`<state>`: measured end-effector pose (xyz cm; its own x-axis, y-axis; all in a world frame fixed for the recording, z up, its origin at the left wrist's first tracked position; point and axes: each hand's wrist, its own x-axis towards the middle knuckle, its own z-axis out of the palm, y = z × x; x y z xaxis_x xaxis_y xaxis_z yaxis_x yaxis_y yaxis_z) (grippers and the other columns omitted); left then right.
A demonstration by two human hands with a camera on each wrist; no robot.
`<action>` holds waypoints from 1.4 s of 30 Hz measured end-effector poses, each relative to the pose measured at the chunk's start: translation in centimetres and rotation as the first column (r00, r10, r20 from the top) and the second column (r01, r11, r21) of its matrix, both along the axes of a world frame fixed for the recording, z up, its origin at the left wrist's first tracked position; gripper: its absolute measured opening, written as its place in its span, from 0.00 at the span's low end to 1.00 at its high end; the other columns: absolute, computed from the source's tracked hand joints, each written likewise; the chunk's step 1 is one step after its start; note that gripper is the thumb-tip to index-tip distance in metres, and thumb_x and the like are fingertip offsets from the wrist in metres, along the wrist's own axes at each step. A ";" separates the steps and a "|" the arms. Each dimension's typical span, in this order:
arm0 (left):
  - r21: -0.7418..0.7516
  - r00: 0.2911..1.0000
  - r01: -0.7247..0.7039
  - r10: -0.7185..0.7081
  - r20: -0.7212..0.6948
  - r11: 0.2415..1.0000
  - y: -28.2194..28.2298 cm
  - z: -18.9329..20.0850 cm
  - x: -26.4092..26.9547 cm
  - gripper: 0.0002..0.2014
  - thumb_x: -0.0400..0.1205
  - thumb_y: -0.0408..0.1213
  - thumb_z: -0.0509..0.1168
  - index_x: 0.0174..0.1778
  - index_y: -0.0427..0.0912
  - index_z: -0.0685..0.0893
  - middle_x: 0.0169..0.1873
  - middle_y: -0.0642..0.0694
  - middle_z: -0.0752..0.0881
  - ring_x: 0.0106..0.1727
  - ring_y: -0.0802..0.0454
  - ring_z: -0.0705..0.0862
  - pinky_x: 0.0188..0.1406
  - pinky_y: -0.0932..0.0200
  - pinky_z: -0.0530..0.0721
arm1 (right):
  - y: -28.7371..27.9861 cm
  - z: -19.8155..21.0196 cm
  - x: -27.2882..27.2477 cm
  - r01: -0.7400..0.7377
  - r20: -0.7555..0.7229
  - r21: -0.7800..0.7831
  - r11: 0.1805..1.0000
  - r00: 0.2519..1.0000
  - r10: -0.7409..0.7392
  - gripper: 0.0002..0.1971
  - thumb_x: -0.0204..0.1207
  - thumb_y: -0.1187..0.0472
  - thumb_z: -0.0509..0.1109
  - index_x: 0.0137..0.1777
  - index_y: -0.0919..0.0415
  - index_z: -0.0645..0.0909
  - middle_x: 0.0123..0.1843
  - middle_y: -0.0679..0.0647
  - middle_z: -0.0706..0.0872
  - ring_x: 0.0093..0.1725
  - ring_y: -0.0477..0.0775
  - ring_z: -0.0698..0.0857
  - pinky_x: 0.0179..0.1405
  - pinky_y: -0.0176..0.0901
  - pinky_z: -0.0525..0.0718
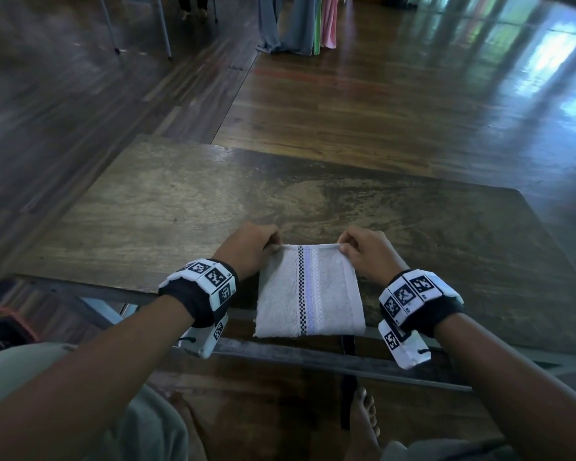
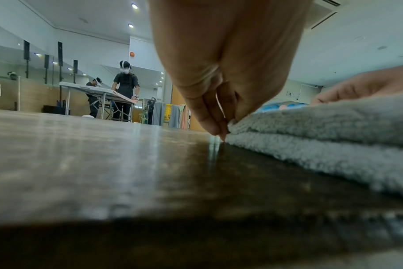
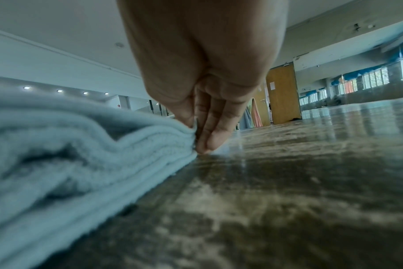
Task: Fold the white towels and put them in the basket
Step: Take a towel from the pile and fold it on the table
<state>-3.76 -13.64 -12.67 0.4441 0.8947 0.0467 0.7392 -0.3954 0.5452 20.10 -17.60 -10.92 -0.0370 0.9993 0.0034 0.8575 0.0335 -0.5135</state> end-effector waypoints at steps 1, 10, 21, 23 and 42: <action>-0.002 1.000 -0.014 0.014 -0.008 1.000 0.0 0.0 0.1 0.03 0.81 0.33 0.64 0.46 0.43 0.83 0.42 0.45 0.87 0.43 0.50 0.83 0.45 0.55 0.82 | 0.0 0.0 -0.2 0.005 0.043 0.009 1.000 0.999 -0.005 0.00 0.78 0.60 0.65 0.47 0.55 0.76 0.39 0.51 0.85 0.39 0.53 0.83 0.42 0.46 0.82; 0.251 0.984 -0.045 0.086 -0.154 0.967 -2.5 0.7 1.1 0.09 0.83 0.34 0.56 0.53 0.46 0.82 0.53 0.50 0.85 0.57 0.50 0.80 0.62 0.56 0.65 | -2.7 -1.4 -2.1 -0.183 0.617 0.145 0.972 0.785 0.056 0.07 0.74 0.66 0.67 0.52 0.62 0.82 0.61 0.57 0.77 0.58 0.57 0.76 0.54 0.49 0.78; 0.040 0.926 0.023 -0.006 -0.378 0.999 -8.1 -2.2 3.6 0.31 0.85 0.53 0.33 0.83 0.42 0.45 0.83 0.45 0.45 0.84 0.51 0.42 0.81 0.46 0.41 | -6.6 -2.4 -3.6 -0.028 0.399 -0.116 0.993 0.914 0.073 0.28 0.85 0.45 0.43 0.83 0.53 0.46 0.85 0.53 0.45 0.84 0.54 0.44 0.81 0.56 0.48; 0.020 0.936 0.006 0.002 -0.353 1.000 -7.9 -2.3 3.7 0.30 0.86 0.51 0.36 0.83 0.41 0.44 0.83 0.45 0.43 0.83 0.51 0.40 0.81 0.45 0.39 | -6.4 -2.8 -3.7 -0.004 0.374 -0.164 0.986 0.925 0.066 0.29 0.85 0.45 0.41 0.83 0.53 0.43 0.85 0.52 0.39 0.84 0.54 0.38 0.81 0.58 0.43; -0.026 0.920 -0.239 0.218 -0.327 0.971 -4.7 -1.9 -0.8 0.27 0.86 0.50 0.41 0.81 0.43 0.54 0.82 0.44 0.58 0.83 0.45 0.54 0.79 0.36 0.46 | -4.5 -1.9 1.2 0.263 0.345 -0.036 0.964 0.909 -0.235 0.23 0.84 0.50 0.50 0.77 0.57 0.65 0.80 0.55 0.66 0.81 0.56 0.58 0.78 0.61 0.52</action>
<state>-4.52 -18.33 -14.56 0.2094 0.9699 -0.1239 0.9441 -0.1676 0.2839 21.33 -22.14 -12.83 0.2285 0.9725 -0.0454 0.9543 -0.2329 -0.1872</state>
